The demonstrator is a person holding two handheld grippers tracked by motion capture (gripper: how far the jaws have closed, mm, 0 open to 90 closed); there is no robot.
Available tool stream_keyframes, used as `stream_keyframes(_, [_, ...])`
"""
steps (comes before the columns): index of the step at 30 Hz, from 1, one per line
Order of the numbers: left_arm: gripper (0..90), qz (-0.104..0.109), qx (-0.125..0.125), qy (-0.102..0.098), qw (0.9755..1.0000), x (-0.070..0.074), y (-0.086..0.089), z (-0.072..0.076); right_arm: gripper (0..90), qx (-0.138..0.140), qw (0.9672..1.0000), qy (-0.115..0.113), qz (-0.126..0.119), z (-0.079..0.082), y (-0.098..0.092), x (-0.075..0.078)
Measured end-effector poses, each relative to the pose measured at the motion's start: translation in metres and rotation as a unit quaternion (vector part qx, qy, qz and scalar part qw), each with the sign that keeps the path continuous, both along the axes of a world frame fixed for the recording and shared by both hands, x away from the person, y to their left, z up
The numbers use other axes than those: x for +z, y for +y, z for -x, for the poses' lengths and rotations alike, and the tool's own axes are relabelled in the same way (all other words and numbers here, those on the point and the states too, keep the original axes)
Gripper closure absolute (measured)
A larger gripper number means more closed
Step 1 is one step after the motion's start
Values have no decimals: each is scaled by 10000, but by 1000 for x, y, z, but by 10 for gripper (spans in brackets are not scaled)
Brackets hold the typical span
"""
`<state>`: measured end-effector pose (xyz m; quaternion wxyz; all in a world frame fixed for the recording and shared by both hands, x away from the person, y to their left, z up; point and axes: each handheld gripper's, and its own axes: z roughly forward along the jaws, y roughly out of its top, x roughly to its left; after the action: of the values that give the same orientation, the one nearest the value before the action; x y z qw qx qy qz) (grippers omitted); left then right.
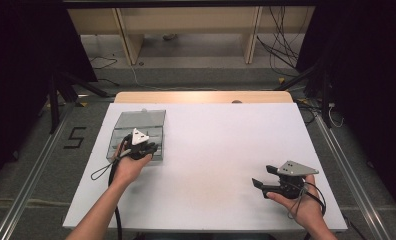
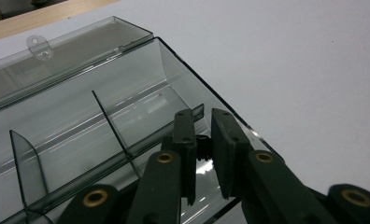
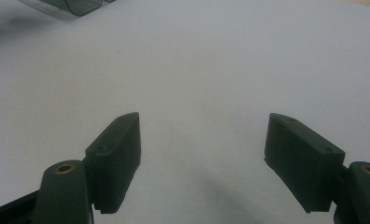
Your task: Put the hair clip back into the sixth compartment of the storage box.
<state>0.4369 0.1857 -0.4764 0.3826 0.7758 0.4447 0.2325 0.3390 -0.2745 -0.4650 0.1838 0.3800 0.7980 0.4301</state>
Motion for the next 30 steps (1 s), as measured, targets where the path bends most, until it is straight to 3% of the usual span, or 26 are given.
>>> stream_keyframes(19, [784,-65,24,158,9999,-4,0,-5,278,-7,10000,6,-5,0,0,0])
stream_keyframes(30, [635,104,142,17,9998,4,1,-1,278,-2,10000,2,-9,0,0,0])
